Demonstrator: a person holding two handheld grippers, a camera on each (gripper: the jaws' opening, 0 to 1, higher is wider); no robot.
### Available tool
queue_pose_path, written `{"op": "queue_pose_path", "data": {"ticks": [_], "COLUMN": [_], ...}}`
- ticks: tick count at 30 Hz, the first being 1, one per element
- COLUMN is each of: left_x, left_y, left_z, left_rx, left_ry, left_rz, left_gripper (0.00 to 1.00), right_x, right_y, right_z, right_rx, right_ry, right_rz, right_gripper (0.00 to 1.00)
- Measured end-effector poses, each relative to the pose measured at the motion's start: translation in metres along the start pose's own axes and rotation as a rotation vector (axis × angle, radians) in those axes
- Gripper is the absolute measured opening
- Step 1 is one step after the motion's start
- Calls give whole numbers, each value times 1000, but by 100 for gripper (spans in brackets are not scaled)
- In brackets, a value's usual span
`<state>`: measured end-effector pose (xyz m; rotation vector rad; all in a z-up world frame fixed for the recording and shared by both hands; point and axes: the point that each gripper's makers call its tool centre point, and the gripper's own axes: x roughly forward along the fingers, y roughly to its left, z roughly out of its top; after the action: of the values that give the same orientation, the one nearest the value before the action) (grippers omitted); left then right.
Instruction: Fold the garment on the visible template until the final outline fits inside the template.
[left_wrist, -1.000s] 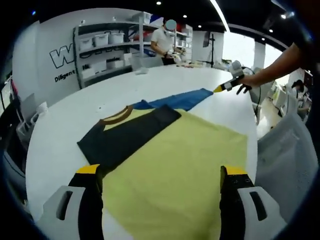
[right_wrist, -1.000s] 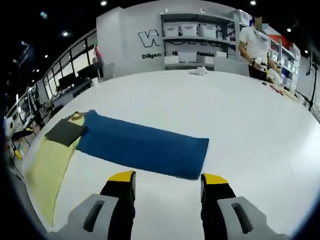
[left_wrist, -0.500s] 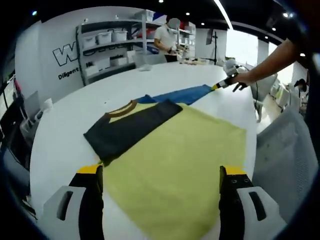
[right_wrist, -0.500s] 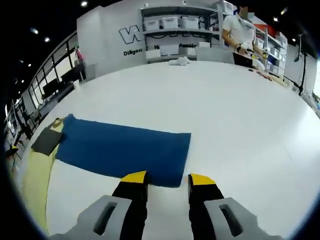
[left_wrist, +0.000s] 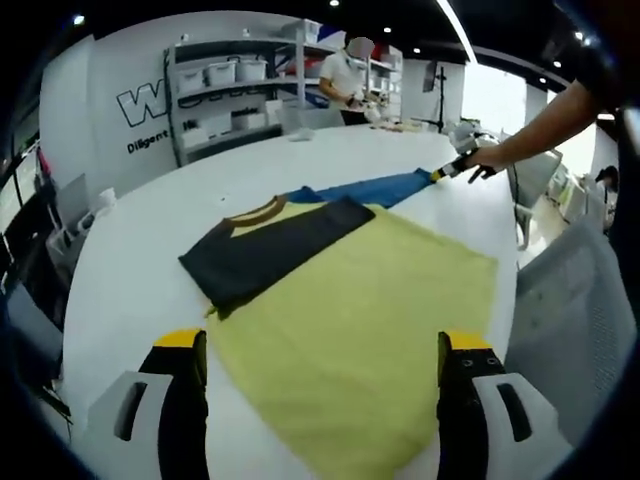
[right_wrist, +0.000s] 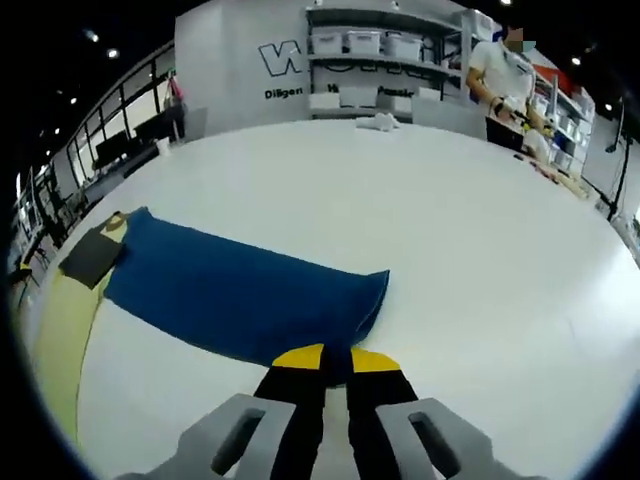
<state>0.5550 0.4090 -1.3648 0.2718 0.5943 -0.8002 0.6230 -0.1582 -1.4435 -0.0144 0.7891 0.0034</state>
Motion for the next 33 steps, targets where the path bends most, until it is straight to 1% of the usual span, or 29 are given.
{"op": "queue_pose_path", "data": {"ticks": [1, 2, 5, 9, 16, 19, 21, 23, 28, 33], "left_x": [-1, -1, -3, -5, -9, -12, -15, -15, -19, -22], "left_y": [2, 3, 4, 6, -2, -5, -5, -3, 1, 4], "left_z": [-1, -2, -1, 1, -5, -5, -2, -3, -2, -1], "left_rx": [-2, -2, -2, -13, 28, 35, 35, 40, 15, -15], "left_ry": [1, 2, -4, -24, -30, -39, -57, -56, -84, -107], "left_rz": [0, 1, 4, 9, -13, -17, -17, -12, -3, 13], "left_gripper": [95, 95, 95, 95, 95, 95, 95, 95, 96, 99], "right_x": [-1, -3, -9, -16, -31, -39, -45, -50, -63, -77], "right_y": [1, 5, 9, 14, 21, 27, 31, 37, 51, 66], "right_z": [1, 4, 9, 17, 35, 44, 49, 54, 65, 81], "right_rx": [0, -22, -28, -39, -50, -48, -48, -48, -38, -35], "right_ry": [4, -6, -12, -21, -43, -57, -72, -81, -102, -138], "right_rz": [3, 13, 10, 12, 9, 16, 15, 19, 31, 40], "right_gripper": [0, 0, 0, 0, 0, 0, 0, 0, 0, 0]}}
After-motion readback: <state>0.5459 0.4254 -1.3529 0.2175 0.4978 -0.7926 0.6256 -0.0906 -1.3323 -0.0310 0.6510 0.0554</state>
